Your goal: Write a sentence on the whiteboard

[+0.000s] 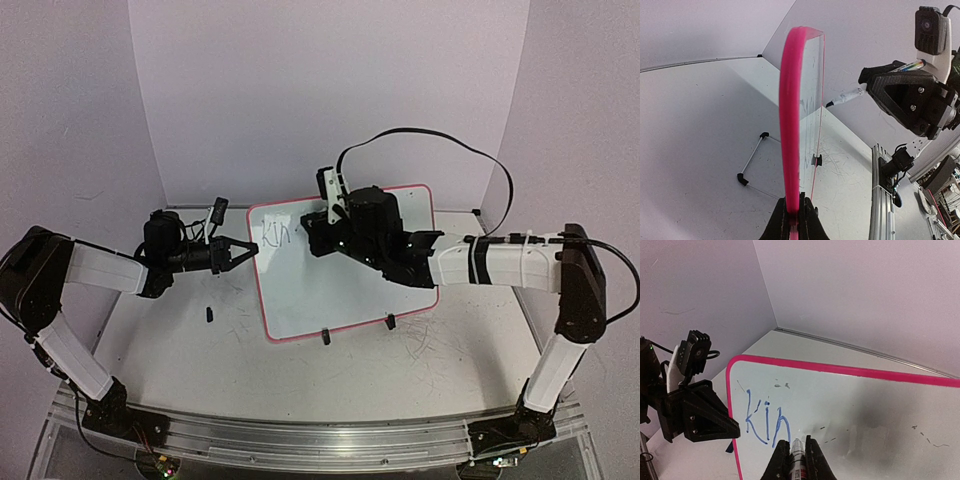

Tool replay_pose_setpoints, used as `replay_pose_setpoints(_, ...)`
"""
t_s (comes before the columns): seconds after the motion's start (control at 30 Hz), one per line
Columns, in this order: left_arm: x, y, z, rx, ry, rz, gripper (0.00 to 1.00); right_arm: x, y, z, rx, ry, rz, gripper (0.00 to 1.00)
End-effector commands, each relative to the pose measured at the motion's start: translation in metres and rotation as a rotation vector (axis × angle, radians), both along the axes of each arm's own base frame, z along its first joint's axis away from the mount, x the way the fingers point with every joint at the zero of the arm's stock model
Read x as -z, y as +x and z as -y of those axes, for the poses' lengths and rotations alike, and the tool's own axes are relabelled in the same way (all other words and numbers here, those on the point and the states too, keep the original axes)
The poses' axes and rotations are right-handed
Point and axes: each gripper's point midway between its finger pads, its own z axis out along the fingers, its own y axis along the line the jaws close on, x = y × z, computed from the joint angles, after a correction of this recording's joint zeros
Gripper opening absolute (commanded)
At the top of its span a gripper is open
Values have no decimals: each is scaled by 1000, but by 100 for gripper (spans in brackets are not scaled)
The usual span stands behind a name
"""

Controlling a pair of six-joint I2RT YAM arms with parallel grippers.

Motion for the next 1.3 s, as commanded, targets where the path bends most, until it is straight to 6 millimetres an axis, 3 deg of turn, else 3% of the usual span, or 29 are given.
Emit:
replay_pose_setpoints(0.0, -22, -6, 9, 54, -14, 97, 0, -31, 7, 7, 26, 44, 45, 0)
replay_pose_setpoints(0.73, -24, -6, 10, 58, -16, 104, 0, -23, 23, -6, 42, 20, 56, 0)
replay_pose_setpoints(1.07, -24, -5, 10, 56, -15, 102, 0, -1, 12, -12, 4, -4, 7, 0)
replay_pose_setpoints(1.27, -24, -5, 10, 55, -15, 102, 0, 11, 7, -6, 10, -17, -17, 0)
